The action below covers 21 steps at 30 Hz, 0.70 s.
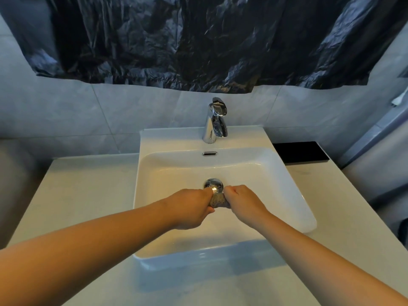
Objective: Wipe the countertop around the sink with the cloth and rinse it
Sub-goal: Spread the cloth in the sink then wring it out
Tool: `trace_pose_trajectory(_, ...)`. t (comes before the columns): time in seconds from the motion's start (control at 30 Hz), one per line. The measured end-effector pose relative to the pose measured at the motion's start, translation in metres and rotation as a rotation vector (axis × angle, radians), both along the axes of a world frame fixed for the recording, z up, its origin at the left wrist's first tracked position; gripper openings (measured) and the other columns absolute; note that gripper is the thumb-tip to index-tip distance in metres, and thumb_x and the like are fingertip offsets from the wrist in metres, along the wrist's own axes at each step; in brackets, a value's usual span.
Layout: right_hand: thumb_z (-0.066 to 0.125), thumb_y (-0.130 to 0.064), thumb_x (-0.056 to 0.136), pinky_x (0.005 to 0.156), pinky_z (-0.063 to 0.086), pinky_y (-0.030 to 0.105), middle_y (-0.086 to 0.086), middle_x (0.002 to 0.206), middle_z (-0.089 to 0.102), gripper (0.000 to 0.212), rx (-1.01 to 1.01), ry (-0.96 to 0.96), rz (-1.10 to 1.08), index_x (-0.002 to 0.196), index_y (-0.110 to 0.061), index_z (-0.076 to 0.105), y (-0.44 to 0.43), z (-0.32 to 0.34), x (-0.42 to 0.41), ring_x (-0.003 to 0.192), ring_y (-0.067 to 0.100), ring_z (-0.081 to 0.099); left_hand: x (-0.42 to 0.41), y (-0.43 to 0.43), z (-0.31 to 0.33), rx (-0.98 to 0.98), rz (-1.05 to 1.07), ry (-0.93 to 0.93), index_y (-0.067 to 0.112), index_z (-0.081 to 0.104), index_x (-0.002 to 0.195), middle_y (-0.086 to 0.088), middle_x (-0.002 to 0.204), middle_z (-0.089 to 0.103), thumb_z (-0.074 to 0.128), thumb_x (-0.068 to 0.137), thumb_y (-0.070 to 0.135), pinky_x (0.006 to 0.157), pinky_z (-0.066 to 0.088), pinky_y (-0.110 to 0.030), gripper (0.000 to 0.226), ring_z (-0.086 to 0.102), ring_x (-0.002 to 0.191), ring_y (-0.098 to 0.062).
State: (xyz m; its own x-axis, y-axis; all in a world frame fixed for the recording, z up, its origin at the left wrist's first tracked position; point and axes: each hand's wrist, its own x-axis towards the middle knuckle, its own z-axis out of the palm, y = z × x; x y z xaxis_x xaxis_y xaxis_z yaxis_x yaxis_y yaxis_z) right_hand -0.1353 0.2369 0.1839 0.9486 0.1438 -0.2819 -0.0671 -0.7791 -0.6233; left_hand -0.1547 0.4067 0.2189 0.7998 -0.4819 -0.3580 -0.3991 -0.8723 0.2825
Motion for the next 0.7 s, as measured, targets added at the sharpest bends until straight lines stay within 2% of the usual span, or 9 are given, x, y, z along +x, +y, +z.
trace_pose_trajectory(0.07,0.037,-0.021,0.095,0.053,0.031,0.025,0.013,0.073,0.054,0.027,-0.045,0.176,-0.037,0.075,-0.011,0.052,0.002,-0.004,0.001,0.059,0.016,0.041,0.001,0.000,-0.010,0.058,-0.045,-0.075,0.012,0.041,0.120,-0.010,0.101,0.062,0.038,0.100,0.038,0.066,0.042,-0.033,0.033,0.047,0.071,-0.020)
trace_pose_trajectory(0.17,0.031,-0.031,0.092,0.045,0.023,0.021,0.003,0.051,0.039,0.038,0.147,0.466,-0.216,0.065,-0.011,0.049,0.003,-0.003,-0.001,0.044,0.013,0.027,0.005,-0.003,-0.017,0.104,-0.086,-0.168,0.011,0.043,0.118,-0.009,0.099,0.064,0.035,0.100,0.040,0.065,0.042,-0.033,0.035,0.049,0.069,-0.022)
trace_pose_trajectory(0.2,0.031,-0.031,0.092,0.045,0.025,0.022,0.003,0.051,0.040,0.039,0.190,0.436,-0.247,0.063,-0.011,0.049,0.004,-0.005,0.001,0.044,0.014,0.029,0.006,-0.003,-0.018,0.097,-0.081,-0.187,0.011,0.042,0.120,-0.008,0.099,0.065,0.035,0.100,0.040,0.065,0.043,-0.034,0.036,0.053,0.071,-0.023)
trace_pose_trajectory(0.27,0.033,-0.024,0.093,0.054,0.035,0.029,0.006,0.056,0.050,0.038,0.210,0.200,-0.274,0.062,-0.012,0.052,0.004,-0.005,0.002,0.051,0.018,0.041,0.008,-0.005,-0.018,0.058,-0.042,-0.201,0.012,0.039,0.124,-0.008,0.099,0.064,0.036,0.099,0.041,0.065,0.044,-0.033,0.038,0.058,0.075,-0.024)
trace_pose_trajectory(0.33,0.033,-0.021,0.097,0.060,0.043,0.029,0.006,0.070,0.058,0.033,0.249,0.029,-0.265,0.076,-0.013,0.058,0.001,0.002,-0.004,0.064,0.017,0.051,0.005,-0.007,-0.014,-0.050,0.053,-0.123,0.017,0.039,0.121,-0.004,0.095,0.061,0.037,0.099,0.044,0.060,0.042,-0.030,0.036,0.055,0.073,-0.019)
trace_pose_trajectory(0.4,0.037,-0.022,0.099,0.067,0.052,0.024,0.006,0.089,0.061,0.022,0.441,0.079,-0.346,0.103,-0.013,0.058,-0.008,0.006,-0.010,0.079,0.016,0.059,0.000,-0.007,-0.012,-0.244,0.156,0.022,0.023,0.043,0.109,-0.001,0.090,0.058,0.038,0.098,0.045,0.060,0.044,-0.030,0.026,0.053,0.071,-0.015)
trace_pose_trajectory(0.47,0.048,-0.016,0.097,0.080,0.057,0.031,0.011,0.103,0.061,0.022,0.733,0.196,-0.463,0.118,-0.012,0.053,-0.019,0.011,-0.018,0.095,0.022,0.064,-0.005,-0.009,-0.007,-0.485,0.268,0.187,0.023,0.046,0.092,-0.003,0.088,0.064,0.039,0.098,0.042,0.067,0.054,-0.036,0.021,0.059,0.069,-0.017)
trace_pose_trajectory(0.57,0.058,-0.002,0.088,0.085,0.057,0.036,0.019,0.112,0.063,0.034,0.972,0.193,-0.550,0.121,-0.009,0.053,-0.038,0.014,-0.028,0.101,0.028,0.066,-0.011,-0.018,-0.001,-0.785,0.473,0.405,0.014,0.056,0.091,-0.010,0.088,0.066,0.040,0.100,0.033,0.075,0.059,-0.037,0.026,0.062,0.070,-0.019)
trace_pose_trajectory(0.7,0.055,0.012,0.084,0.088,0.055,0.037,0.011,0.109,0.067,0.036,1.175,0.073,-0.551,0.113,-0.010,0.054,-0.068,0.018,-0.042,0.100,0.027,0.066,-0.011,-0.038,0.005,-0.933,0.644,0.503,0.012,0.063,0.079,-0.009,0.080,0.058,0.043,0.099,0.025,0.086,0.054,-0.042,0.032,0.053,0.074,-0.019)
